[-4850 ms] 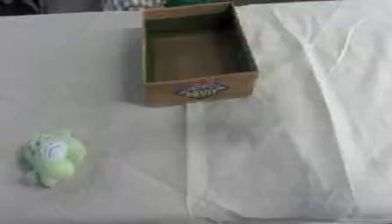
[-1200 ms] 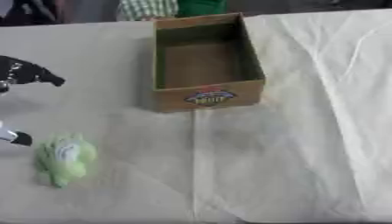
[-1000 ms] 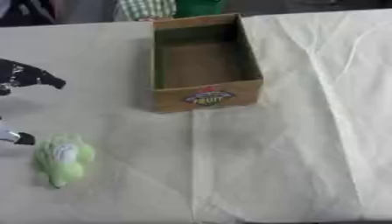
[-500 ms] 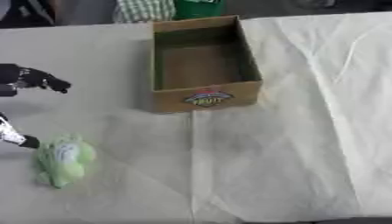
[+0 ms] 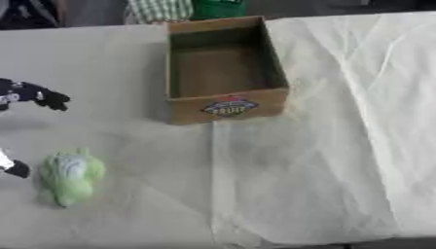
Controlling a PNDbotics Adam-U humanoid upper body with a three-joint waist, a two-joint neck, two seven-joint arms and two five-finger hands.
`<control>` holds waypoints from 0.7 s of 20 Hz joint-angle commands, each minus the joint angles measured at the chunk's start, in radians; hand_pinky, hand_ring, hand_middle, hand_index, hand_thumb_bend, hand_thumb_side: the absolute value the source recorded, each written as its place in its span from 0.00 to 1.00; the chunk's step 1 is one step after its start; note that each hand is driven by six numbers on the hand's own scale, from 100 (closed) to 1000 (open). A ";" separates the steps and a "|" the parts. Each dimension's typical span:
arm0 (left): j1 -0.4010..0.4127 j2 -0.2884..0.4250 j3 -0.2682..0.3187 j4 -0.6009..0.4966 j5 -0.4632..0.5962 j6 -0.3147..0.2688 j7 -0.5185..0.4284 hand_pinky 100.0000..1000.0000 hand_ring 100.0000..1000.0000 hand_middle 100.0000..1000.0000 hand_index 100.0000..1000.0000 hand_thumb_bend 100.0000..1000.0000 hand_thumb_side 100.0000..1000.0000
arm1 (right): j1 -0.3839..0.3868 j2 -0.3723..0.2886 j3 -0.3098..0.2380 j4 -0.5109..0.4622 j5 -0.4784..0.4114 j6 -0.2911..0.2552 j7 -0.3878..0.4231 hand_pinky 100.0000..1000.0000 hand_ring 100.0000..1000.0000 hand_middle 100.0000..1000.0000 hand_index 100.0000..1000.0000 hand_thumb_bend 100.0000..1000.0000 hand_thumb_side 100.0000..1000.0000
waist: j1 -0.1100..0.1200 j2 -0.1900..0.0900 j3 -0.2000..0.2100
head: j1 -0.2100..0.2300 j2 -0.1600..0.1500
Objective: Pick up objects on the table and place them in the box.
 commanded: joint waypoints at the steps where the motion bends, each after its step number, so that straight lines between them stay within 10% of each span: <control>1: -0.001 0.056 -0.014 -0.053 0.036 -0.205 -0.191 0.82 0.83 0.81 1.00 0.66 0.30 | -0.012 -0.028 -0.006 -0.014 -0.006 -0.001 0.001 0.82 0.68 0.71 0.87 0.00 0.47 | -0.002 -0.015 -0.005 | 0.004 0.002; 14: -0.021 0.028 -0.075 -0.013 -0.032 -0.375 -0.191 0.80 0.80 0.79 0.98 0.55 0.27 | -0.012 -0.025 -0.003 -0.014 -0.007 -0.001 0.005 0.82 0.68 0.71 0.87 0.00 0.47 | -0.006 -0.013 -0.006 | 0.004 0.003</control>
